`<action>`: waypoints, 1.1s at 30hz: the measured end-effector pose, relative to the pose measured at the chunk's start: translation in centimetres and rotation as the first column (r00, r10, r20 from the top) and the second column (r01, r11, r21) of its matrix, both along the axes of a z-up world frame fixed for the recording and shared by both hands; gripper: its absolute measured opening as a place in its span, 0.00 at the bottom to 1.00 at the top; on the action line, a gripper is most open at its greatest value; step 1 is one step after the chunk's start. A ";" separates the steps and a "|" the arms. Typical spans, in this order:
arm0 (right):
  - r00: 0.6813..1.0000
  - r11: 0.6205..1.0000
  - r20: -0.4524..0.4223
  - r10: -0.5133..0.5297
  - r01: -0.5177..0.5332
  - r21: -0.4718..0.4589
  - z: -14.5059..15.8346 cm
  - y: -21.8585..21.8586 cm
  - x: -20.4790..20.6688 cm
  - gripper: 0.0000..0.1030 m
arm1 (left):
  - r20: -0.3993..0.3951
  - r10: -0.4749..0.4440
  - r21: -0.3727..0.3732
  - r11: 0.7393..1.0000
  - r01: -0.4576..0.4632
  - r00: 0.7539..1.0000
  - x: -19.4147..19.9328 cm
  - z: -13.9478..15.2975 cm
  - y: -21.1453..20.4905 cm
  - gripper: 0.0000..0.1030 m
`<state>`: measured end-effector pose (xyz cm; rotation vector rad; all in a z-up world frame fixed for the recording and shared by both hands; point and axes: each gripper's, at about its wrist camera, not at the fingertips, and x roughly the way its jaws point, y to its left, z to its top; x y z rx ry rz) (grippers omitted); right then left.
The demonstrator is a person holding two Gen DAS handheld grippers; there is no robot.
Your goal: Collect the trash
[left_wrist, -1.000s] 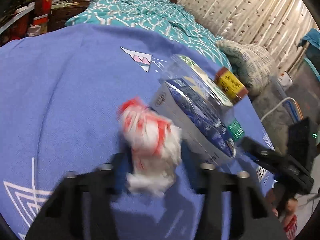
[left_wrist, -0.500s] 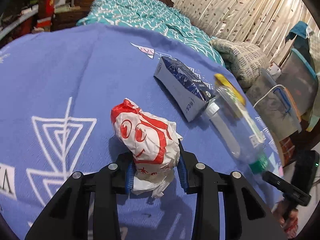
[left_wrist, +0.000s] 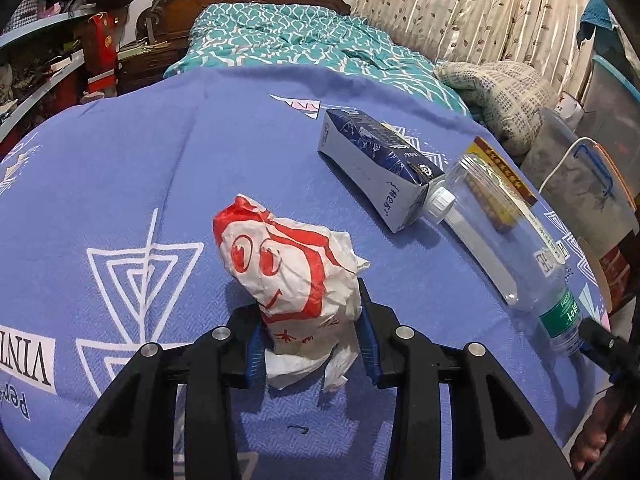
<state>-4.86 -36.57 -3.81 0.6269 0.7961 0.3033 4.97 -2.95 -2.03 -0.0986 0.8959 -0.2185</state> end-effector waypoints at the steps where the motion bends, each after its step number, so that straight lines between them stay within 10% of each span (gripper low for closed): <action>1: 1.000 1.000 0.002 -0.011 0.011 0.012 0.1 -0.3 0.2 0.68 | -0.002 0.001 0.000 1.000 -0.001 1.000 0.1 0.0 0.0 0.35; 12: 0.972 0.972 -0.066 -0.227 0.230 0.042 -0.5 -3.8 5.7 0.66 | 0.003 0.011 0.036 0.999 -0.011 1.000 -0.2 0.0 -0.4 0.37; 33: 0.976 0.977 -0.050 -0.212 0.213 0.012 -0.2 -3.2 4.4 0.70 | 0.005 0.012 0.042 0.999 -0.012 1.000 -0.2 0.0 -0.6 0.38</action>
